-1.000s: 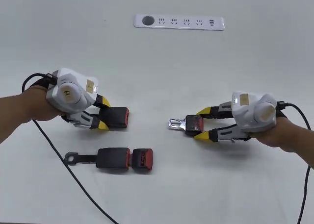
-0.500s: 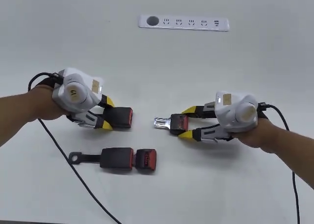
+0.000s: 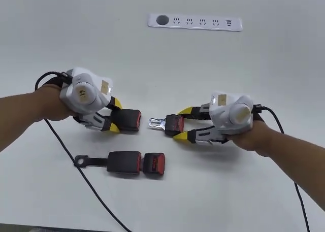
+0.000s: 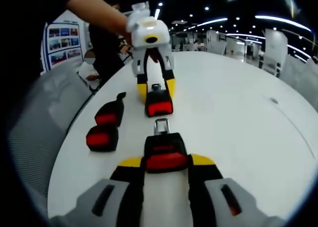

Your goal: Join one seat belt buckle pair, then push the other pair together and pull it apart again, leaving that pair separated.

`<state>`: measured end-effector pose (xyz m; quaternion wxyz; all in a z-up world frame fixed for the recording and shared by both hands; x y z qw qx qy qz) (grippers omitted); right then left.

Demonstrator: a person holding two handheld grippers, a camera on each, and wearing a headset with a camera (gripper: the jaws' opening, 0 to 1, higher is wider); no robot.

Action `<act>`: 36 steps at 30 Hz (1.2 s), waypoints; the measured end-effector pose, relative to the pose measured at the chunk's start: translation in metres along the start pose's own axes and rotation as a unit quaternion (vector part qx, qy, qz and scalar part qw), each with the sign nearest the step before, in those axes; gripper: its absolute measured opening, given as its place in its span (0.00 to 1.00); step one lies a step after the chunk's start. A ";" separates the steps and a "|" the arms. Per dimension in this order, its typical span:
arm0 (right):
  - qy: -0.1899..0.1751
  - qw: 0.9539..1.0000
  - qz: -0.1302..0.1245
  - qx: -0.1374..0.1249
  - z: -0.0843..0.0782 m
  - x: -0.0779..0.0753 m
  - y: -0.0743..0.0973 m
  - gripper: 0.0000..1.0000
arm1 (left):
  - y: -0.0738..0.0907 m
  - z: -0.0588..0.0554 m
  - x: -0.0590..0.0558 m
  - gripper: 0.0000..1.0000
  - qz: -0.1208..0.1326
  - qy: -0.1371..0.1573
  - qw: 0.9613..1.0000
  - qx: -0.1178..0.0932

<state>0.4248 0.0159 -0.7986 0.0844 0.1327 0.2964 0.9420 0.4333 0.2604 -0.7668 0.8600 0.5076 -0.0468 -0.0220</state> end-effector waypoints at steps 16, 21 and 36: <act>0.004 1.000 0.008 -0.001 0.012 0.004 -0.015 0.34 | 0.001 0.001 0.002 0.33 -0.003 -0.008 1.000 0.005; 0.004 1.000 0.005 0.002 0.016 0.005 -0.021 0.34 | 0.001 0.003 0.002 0.33 -0.005 -0.014 1.000 0.009; -0.003 1.000 0.003 0.021 0.027 0.007 -0.028 0.34 | 0.000 0.005 0.003 0.33 -0.006 -0.020 1.000 0.019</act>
Point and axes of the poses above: the centre of the closed fingertips' face, and the gripper's own axes: y roughly backward along the fingers, x roughly to its left, z roughly out of its top, the point moved 10 cm from there along y, roughly backward along the fingers, and after that the axes turned 9 degrees about -y, right-handed, at the moved point
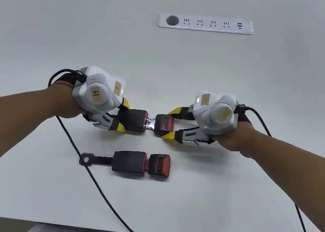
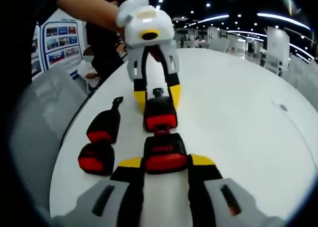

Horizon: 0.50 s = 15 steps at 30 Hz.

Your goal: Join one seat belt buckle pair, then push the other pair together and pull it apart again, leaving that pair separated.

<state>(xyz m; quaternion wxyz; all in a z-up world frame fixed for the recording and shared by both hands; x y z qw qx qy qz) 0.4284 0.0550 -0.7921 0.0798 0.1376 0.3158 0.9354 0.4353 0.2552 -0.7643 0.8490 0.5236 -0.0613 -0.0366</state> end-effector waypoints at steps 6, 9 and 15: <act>0.000 1.000 -0.002 0.003 0.004 0.001 -0.006 0.33 | 0.000 0.001 0.000 0.33 -0.001 0.001 1.000 0.003; -0.006 1.000 -0.009 0.007 0.009 0.005 -0.013 0.33 | 0.000 0.001 0.000 0.33 -0.002 0.002 1.000 0.005; -0.012 1.000 -0.014 0.022 0.013 0.005 -0.014 0.33 | 0.000 0.001 -0.001 0.32 -0.003 0.002 1.000 0.007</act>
Point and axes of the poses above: the centre of the closed fingertips' face, and the gripper's own axes: y roughly backward along the fingers, x roughly to its left, z roughly out of its top, the point moved 10 cm from there along y, roughly backward along the fingers, and after that the axes turned 9 degrees about -y, right-handed, at the moved point
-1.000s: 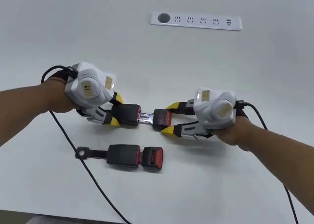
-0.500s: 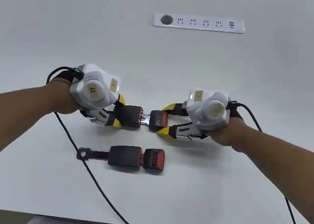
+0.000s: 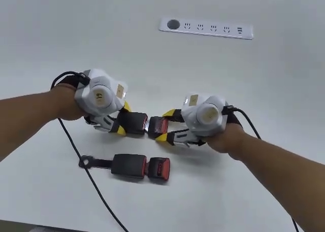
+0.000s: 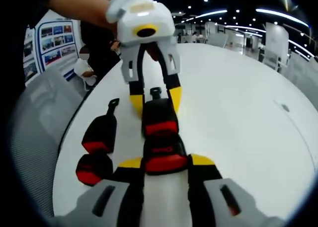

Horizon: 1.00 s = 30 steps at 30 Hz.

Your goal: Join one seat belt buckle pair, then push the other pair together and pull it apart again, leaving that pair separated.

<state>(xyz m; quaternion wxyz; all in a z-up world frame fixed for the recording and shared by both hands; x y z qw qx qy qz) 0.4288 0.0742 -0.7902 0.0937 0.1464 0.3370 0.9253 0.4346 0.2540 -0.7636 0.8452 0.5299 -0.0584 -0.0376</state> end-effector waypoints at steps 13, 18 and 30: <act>0.008 1.000 -0.009 0.022 0.003 0.002 0.000 0.33 | 0.000 0.002 -0.001 0.33 -0.001 -0.001 1.000 0.009; 0.010 1.000 -0.011 0.024 0.004 0.002 0.000 0.33 | -0.001 0.002 0.000 0.33 -0.002 -0.002 1.000 0.011; 0.022 0.999 -0.013 0.039 0.006 0.001 -0.002 0.33 | -0.002 0.002 0.001 0.33 -0.003 -0.003 1.000 0.012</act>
Point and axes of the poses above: the centre of the closed fingertips' face, and the gripper's own axes: y roughly backward along the fingers, x roughly to its left, z roughly out of its top, the point moved 10 cm from there along y, roughly backward along the fingers, and after that the axes turned 9 degrees about -y, right-handed, at the moved point
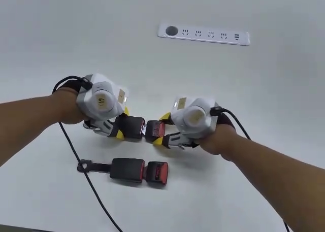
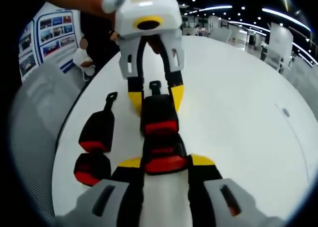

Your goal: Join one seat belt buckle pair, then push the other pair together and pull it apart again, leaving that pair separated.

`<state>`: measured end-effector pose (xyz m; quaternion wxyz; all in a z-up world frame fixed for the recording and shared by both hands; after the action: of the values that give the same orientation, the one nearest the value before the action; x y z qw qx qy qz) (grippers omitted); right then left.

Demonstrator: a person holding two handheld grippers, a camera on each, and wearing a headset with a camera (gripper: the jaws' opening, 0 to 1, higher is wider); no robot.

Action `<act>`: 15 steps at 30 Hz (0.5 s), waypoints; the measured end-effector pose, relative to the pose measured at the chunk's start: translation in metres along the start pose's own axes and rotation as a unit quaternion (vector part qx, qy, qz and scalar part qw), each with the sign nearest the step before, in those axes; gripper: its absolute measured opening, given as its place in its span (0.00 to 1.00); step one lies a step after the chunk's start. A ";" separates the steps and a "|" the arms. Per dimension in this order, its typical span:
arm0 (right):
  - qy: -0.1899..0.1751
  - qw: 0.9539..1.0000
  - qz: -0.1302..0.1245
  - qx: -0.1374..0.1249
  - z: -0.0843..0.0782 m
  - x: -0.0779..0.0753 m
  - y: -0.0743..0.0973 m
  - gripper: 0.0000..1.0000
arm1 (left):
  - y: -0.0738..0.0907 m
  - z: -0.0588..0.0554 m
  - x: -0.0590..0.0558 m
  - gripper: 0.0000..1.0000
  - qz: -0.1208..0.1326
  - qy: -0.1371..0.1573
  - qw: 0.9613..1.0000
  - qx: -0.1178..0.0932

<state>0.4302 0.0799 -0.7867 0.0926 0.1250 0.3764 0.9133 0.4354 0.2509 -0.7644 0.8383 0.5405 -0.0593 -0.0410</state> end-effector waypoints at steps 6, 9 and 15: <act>0.004 1.000 -0.002 0.003 0.000 0.000 0.000 0.34 | 0.000 0.000 0.000 0.33 0.000 0.001 1.000 0.000; 0.009 1.000 -0.001 0.005 0.001 0.000 0.000 0.34 | 0.000 0.000 0.001 0.33 0.000 0.002 1.000 0.000; 0.015 1.000 -0.002 0.009 0.001 0.000 0.000 0.34 | 0.000 -0.001 0.001 0.33 0.001 0.005 1.000 -0.004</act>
<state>0.4309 0.0801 -0.7860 0.0873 0.1115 0.3860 0.9116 0.4360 0.2517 -0.7648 0.8405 0.5377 -0.0552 -0.0377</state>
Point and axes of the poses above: the centre of the closed fingertips' face, and the gripper's own axes: y roughly backward along the fingers, x roughly to its left, z roughly out of its top, the point moved 10 cm from there along y, roughly backward along the fingers, and after that the axes turned 9 degrees about -y, right-handed, at the moved point
